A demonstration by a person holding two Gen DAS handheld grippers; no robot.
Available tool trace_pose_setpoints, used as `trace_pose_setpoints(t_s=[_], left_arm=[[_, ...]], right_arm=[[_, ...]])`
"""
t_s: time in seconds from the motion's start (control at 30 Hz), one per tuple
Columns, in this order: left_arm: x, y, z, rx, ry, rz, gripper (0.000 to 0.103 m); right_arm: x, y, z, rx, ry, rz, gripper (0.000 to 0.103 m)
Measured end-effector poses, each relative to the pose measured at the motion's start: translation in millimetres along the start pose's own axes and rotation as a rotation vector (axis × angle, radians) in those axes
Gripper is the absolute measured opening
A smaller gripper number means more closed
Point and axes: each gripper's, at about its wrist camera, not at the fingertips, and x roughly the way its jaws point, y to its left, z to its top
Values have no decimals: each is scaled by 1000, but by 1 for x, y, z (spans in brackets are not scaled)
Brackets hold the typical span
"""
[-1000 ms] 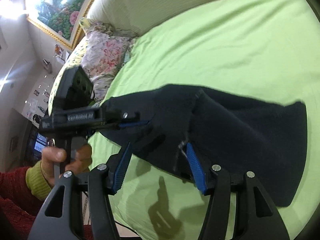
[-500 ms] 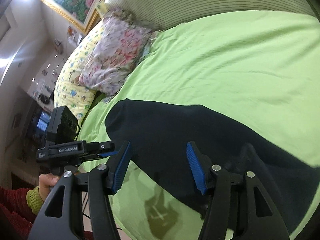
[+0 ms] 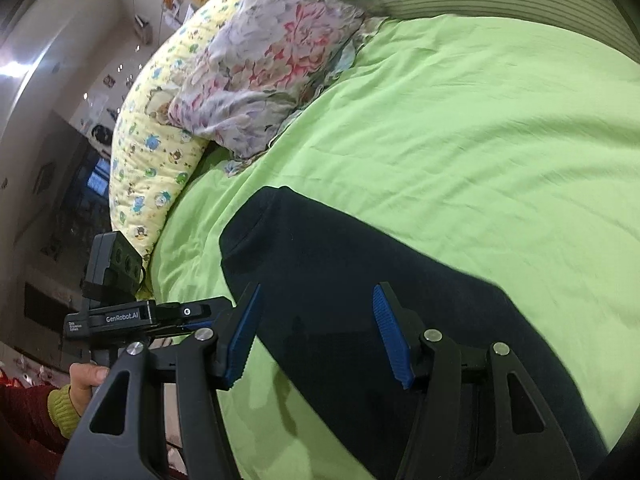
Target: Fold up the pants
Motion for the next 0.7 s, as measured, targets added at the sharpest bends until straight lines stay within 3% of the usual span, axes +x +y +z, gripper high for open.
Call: trace_pose_setpoints(t_s=[0.4, 0.57, 0.7], left_arm=[[17, 20, 21, -69, -31, -16, 69], [23, 29, 28, -89, -41, -24, 69], [22, 34, 29, -112, -96, -39, 67]], right_arm=[[61, 11, 52, -151, 145, 8, 58], [102, 23, 69, -254, 246, 33, 58], [132, 31, 80, -310, 303, 15, 58]])
